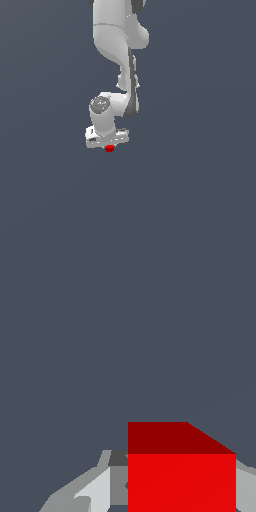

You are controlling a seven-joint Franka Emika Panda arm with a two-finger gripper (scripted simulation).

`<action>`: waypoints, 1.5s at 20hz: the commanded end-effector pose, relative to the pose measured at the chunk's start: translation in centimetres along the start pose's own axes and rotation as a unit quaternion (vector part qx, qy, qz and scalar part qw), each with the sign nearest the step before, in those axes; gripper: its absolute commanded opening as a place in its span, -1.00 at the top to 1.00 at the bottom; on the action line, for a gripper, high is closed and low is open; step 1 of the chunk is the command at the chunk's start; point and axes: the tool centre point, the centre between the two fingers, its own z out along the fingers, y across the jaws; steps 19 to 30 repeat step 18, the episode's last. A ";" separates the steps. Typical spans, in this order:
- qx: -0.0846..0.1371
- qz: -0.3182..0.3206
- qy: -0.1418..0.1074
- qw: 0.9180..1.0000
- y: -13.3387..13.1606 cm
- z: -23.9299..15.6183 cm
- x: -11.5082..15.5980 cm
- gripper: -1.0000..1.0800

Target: Pick up the red cube and move it to a goal position.

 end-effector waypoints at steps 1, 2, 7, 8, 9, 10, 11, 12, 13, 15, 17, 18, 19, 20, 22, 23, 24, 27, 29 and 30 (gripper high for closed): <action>0.000 0.000 0.000 1.000 -0.3 -0.5 0.7 1.00; 0.000 0.000 0.000 1.000 -0.4 -0.8 1.0 1.00; 0.000 0.000 0.000 1.000 -1.3 -2.5 3.3 1.00; 0.000 0.000 0.000 1.000 -1.5 -2.8 3.8 1.00; 0.000 0.000 0.000 1.000 -1.6 -3.1 4.2 1.00; 0.000 0.000 0.000 1.000 -1.7 -3.4 4.5 1.00; 0.000 0.000 0.000 1.000 -1.9 -3.6 4.8 1.00; 0.000 0.000 0.000 1.000 -1.9 -3.8 5.1 1.00; 0.000 0.000 0.000 1.000 -2.0 -3.9 5.3 1.00; 0.000 0.000 0.000 1.000 -2.1 -4.1 5.6 1.00; 0.000 0.000 0.000 1.000 -2.1 -4.2 5.8 1.00; 0.000 0.000 0.000 1.000 -2.1 -4.2 5.8 1.00; 0.000 0.000 0.000 1.000 -2.1 -4.2 5.8 1.00; 0.000 0.000 0.000 1.000 -2.1 -4.2 5.8 1.00; 0.000 0.000 0.000 1.000 -2.1 -4.2 5.8 1.00; 0.000 0.000 0.000 1.000 -2.1 -4.2 5.8 1.00; 0.000 0.000 0.000 1.000 -2.1 -4.2 5.8 1.00; 0.000 0.000 0.000 1.000 -2.1 -4.2 5.8 1.00; 0.000 0.000 0.000 1.000 -2.1 -4.2 5.8 1.00; 0.000 0.000 0.000 1.000 -2.1 -4.2 5.8 1.00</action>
